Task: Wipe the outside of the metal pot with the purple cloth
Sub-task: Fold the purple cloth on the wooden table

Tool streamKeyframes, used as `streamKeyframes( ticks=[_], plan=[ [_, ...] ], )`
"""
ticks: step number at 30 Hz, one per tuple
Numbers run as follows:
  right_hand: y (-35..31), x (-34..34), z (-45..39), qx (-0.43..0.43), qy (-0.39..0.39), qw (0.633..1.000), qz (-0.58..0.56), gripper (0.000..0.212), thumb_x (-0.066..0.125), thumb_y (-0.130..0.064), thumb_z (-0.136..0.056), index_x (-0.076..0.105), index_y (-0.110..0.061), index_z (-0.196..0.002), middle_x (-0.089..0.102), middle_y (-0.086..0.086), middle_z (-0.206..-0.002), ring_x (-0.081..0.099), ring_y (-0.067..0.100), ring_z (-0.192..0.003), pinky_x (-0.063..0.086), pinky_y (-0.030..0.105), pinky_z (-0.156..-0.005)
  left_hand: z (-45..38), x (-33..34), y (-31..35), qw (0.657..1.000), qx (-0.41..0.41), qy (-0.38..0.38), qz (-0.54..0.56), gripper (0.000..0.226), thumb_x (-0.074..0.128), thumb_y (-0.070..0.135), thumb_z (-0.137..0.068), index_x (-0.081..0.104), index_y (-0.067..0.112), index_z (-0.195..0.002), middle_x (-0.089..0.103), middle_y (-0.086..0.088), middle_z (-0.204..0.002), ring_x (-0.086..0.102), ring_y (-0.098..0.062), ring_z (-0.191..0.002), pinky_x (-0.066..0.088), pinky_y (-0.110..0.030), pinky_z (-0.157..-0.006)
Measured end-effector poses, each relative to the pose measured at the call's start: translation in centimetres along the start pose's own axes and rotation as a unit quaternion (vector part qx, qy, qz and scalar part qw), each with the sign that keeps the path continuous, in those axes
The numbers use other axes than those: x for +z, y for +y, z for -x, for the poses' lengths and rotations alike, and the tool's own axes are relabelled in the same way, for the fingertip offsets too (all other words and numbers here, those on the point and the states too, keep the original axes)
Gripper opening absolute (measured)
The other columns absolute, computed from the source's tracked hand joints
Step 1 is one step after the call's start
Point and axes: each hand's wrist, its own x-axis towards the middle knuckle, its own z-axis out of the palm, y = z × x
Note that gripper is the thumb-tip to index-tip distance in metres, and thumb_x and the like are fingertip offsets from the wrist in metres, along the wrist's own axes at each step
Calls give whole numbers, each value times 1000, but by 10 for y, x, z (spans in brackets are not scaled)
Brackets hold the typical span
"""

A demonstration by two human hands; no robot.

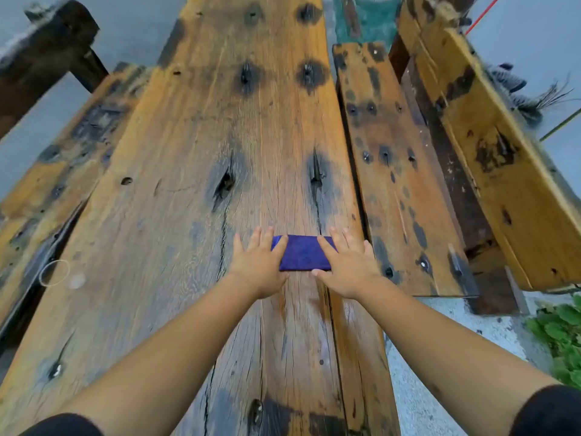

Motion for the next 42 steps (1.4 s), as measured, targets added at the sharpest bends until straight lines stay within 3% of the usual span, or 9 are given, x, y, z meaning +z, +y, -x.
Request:
streamKeyframes(
  ticks=[5,8,16,20,25,30,33,36,42],
  plan=[
    [22,54,-48,-4,-159,987,37,86,45,-64,-90,-5,-35,-153,-14,1,-163,-10,25,-150,14,53,-115,-41,58,13,989,4,-141,53,80,44,49,-95,0,23,-157,-5,-8,-165,-5,-31,-151,4,-63,-114],
    [29,68,-61,-31,-172,982,67,86,46,-64,-90,-5,-36,-153,-20,0,-162,-12,26,-149,13,53,-116,-51,82,23,981,0,-162,102,80,44,49,-96,1,22,-157,-6,-4,-165,-6,-31,-151,7,-60,-116],
    [35,87,-65,-37,-153,984,79,82,34,-72,-88,-1,-38,-154,-6,2,-164,5,27,-150,21,50,-113,-76,127,29,980,-58,-141,130,81,35,65,-91,6,26,-156,1,1,-165,6,-31,-149,13,-57,-115],
    [-1,92,-32,-28,-161,985,52,88,29,-76,-85,12,-26,-155,9,15,-163,26,35,-141,31,49,-106,-103,119,26,982,-65,-100,145,63,34,57,-94,38,20,-144,17,1,-163,3,-28,-150,9,-60,-112],
    [-44,102,11,-108,-220,967,67,84,34,-73,-85,29,-18,-148,23,27,-155,37,37,-132,33,48,-97,-122,116,20,984,80,-74,144,37,49,38,-95,53,19,-127,40,1,-151,23,-21,-147,29,-45,-104],
    [-26,84,-25,-22,-134,987,-82,47,46,-61,-88,54,-24,-115,64,7,-113,59,30,-106,50,39,-79,-124,120,13,979,93,-53,172,31,59,27,-87,55,19,-117,47,-1,-139,42,-26,-130,32,-38,-94],
    [7,79,-63,32,-47,990,-126,53,56,-46,-90,45,-24,-136,47,4,-144,49,27,-124,47,42,-95,-135,115,10,968,53,-6,247,22,62,18,-85,52,14,-104,49,-7,-115,54,-32,-104,46,-40,-82],
    [31,78,-100,72,-43,984,-155,72,63,-37,-88,27,-24,-150,23,6,-157,37,30,-135,43,44,-103,-148,110,10,962,26,-40,271,47,69,20,-83,48,13,-124,46,-10,-129,54,-32,-111,48,-40,-89],
    [40,81,-137,-19,-107,989,-96,73,69,-26,-85,31,-24,-147,43,8,-141,45,32,-125,46,45,-98,-165,115,15,960,-24,-113,257,48,72,16,-81,45,11,-120,55,-16,-119,55,-34,-107,49,-41,-84]
  ],
)
